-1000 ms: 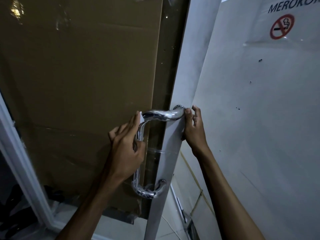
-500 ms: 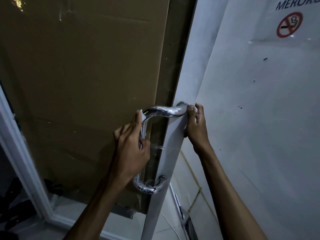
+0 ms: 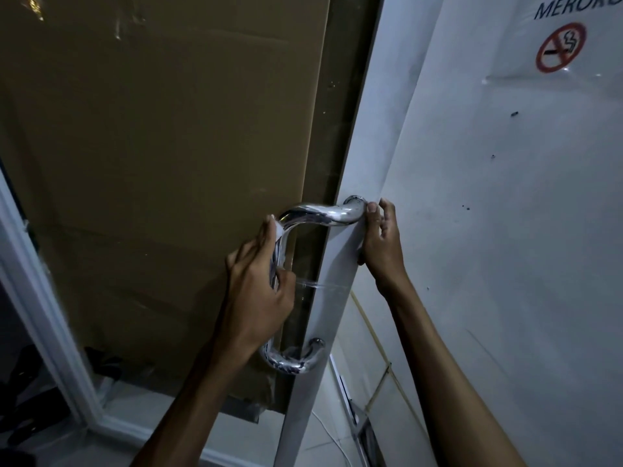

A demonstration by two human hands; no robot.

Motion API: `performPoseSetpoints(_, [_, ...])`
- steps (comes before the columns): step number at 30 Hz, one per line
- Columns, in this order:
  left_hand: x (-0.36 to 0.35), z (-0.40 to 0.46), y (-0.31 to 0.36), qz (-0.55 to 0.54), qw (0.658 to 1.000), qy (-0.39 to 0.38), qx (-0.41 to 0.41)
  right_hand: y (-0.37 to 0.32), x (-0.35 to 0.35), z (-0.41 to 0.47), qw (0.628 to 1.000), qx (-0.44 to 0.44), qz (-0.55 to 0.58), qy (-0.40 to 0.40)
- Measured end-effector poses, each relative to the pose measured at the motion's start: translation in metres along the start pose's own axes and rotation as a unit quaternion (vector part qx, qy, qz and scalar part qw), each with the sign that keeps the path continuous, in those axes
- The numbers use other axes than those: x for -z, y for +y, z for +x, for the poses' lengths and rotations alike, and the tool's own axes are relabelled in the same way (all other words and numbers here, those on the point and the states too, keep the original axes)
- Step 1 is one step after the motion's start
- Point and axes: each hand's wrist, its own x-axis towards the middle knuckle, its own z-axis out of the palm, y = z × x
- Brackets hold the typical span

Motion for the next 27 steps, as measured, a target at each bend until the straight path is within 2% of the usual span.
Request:
performPoseSetpoints(5, [-0.004, -0.006, -0.01, -0.01, 0.998, -0.029, 0.055, 0.001, 0.0, 0.002, 1.0, -0.001, 0.007, 0.0])
performPoseSetpoints(9, [-0.006, -0.01, -0.008, -0.022, 1.0, -0.005, 0.012, 0.0, -0.001, 0.001, 1.0, -0.002, 0.001, 0.002])
performPoseSetpoints(14, [-0.009, -0.016, -0.017, -0.026, 0.999, -0.018, 0.03, 0.0, -0.002, 0.001, 1.0, 0.0, 0.009, 0.004])
performPoseSetpoints(19, [-0.019, -0.018, -0.013, -0.032, 0.998, -0.016, -0.045, -0.001, -0.001, 0.0, 1.0, -0.004, 0.008, 0.003])
performPoseSetpoints(27, [-0.024, -0.015, -0.007, -0.047, 0.998, -0.02, -0.042, -0.003, -0.001, -0.001, 1.0, -0.002, 0.007, 0.002])
